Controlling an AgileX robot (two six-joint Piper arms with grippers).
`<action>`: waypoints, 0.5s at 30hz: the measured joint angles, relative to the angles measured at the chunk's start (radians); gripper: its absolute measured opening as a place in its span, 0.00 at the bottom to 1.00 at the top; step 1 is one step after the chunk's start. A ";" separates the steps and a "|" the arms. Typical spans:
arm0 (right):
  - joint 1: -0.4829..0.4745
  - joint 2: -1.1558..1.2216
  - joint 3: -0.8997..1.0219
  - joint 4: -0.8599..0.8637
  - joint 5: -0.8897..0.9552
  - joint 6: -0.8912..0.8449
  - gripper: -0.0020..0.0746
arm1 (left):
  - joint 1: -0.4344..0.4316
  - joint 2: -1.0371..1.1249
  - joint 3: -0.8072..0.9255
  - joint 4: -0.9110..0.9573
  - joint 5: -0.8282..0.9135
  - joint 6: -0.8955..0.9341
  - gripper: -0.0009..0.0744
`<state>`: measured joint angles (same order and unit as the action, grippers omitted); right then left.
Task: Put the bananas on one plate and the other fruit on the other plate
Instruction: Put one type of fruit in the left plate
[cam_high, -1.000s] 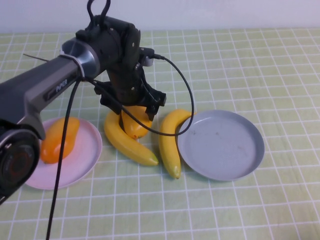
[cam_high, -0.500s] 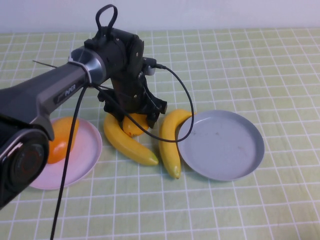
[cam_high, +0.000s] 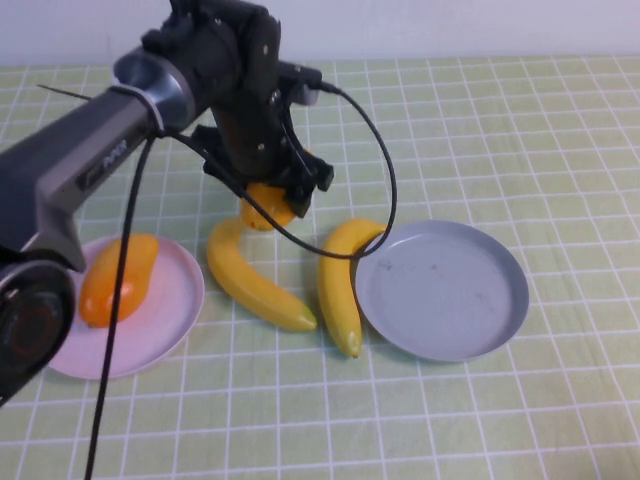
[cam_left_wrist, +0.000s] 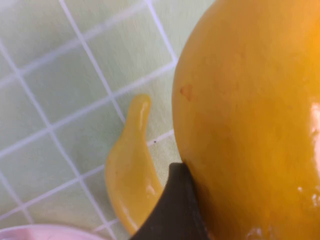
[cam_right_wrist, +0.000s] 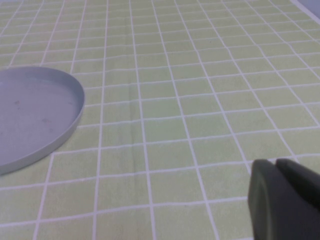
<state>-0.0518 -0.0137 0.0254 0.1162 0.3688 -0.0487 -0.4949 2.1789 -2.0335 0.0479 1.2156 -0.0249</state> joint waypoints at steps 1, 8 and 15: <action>0.000 0.000 0.000 0.000 0.000 0.000 0.01 | 0.000 -0.022 -0.010 0.000 0.003 0.002 0.75; 0.000 0.000 0.000 0.000 0.000 0.000 0.01 | -0.001 -0.253 0.067 0.026 0.016 0.010 0.75; 0.000 0.000 0.000 0.000 0.000 0.000 0.01 | -0.001 -0.465 0.347 0.094 0.025 0.001 0.75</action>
<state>-0.0518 -0.0137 0.0254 0.1162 0.3688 -0.0487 -0.4956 1.7139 -1.6862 0.1420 1.2404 -0.0239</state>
